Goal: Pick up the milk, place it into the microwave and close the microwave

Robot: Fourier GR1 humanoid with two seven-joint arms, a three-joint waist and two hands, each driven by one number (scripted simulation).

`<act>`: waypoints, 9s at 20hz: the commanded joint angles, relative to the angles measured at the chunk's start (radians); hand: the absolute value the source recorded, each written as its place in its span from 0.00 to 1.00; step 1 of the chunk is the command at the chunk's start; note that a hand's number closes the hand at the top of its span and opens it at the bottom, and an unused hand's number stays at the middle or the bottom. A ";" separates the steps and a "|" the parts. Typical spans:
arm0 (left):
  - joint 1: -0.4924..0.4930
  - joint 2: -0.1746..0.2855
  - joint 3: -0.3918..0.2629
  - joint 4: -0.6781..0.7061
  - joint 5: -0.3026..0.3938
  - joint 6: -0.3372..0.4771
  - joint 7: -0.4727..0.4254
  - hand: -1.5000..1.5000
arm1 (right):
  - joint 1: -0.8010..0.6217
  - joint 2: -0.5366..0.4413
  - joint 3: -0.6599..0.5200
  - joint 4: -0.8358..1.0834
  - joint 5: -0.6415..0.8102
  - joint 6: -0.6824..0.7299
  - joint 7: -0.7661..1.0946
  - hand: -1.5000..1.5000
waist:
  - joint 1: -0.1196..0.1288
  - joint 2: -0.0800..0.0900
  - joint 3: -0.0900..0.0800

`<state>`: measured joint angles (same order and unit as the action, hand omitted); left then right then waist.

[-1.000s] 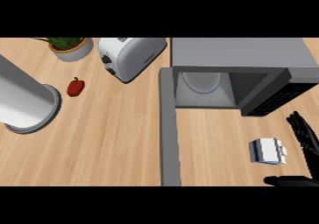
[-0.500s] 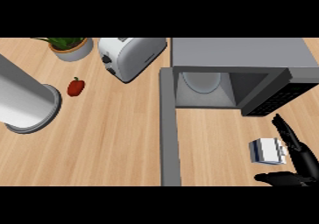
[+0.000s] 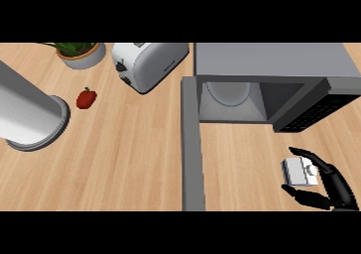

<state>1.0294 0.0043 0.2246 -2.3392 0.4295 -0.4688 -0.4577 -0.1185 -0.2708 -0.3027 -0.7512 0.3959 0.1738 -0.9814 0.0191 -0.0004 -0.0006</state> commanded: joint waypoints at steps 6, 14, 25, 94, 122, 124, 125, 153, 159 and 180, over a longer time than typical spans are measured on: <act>0.039 -0.004 0.014 -0.015 0.002 -0.021 -0.036 0.00 | -0.101 -0.038 0.010 0.188 0.093 -0.206 -0.157 1.00 | 0.007 0.002 0.003; 0.003 0.008 0.043 0.020 0.038 -0.041 -0.030 0.00 | -0.134 -0.030 0.002 0.344 0.128 -0.314 -0.281 1.00 | 0.007 0.006 0.004; -0.032 -0.004 -0.004 0.041 0.005 -0.035 -0.013 0.00 | -0.368 0.117 -0.040 0.380 0.083 -0.387 -0.167 1.00 | 0.009 0.010 0.004; -0.345 -0.001 0.043 0.247 -0.103 -0.168 0.118 0.00 | -0.876 0.118 -0.143 0.593 0.040 -0.527 0.221 0.00 | 0.059 0.030 0.004; -0.496 -0.004 -0.364 0.171 -0.368 -0.002 0.350 1.00 | -0.303 0.236 -0.021 0.146 -0.086 -0.063 0.089 0.00 | -0.082 -0.020 -0.002; -0.547 0.000 -0.380 0.238 -0.440 -0.014 0.318 1.00 | -0.225 0.269 0.014 0.068 -0.092 -0.076 0.070 0.00 | -0.077 -0.018 -0.002; -0.568 0.004 -0.389 0.248 -0.449 -0.016 0.324 1.00 | -0.218 0.236 0.007 0.007 -0.105 -0.013 0.108 0.00 | -0.083 -0.019 -0.003; -1.339 -0.004 -1.015 1.246 -0.470 0.412 0.224 1.00 | 0.457 0.147 -0.025 -0.953 -0.377 0.251 0.322 0.00 | -0.084 0.008 -0.002; -1.436 -0.004 -1.160 1.341 -0.354 0.670 0.225 1.00 | 0.441 0.094 -0.054 -1.031 -0.468 0.318 0.349 0.00 | -0.117 0.013 -0.003; -1.680 -0.004 -1.079 1.309 0.076 1.008 0.092 1.00 | 0.371 0.001 -0.008 -1.193 -0.631 0.399 0.514 0.00 | -0.265 0.054 -0.011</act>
<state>-0.6015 0.0042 -0.8840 -1.0508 0.4366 0.5185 -0.3368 0.2672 -0.2479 -0.3131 -1.9224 -0.2041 0.5528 -0.4959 -0.2228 0.0459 -0.0108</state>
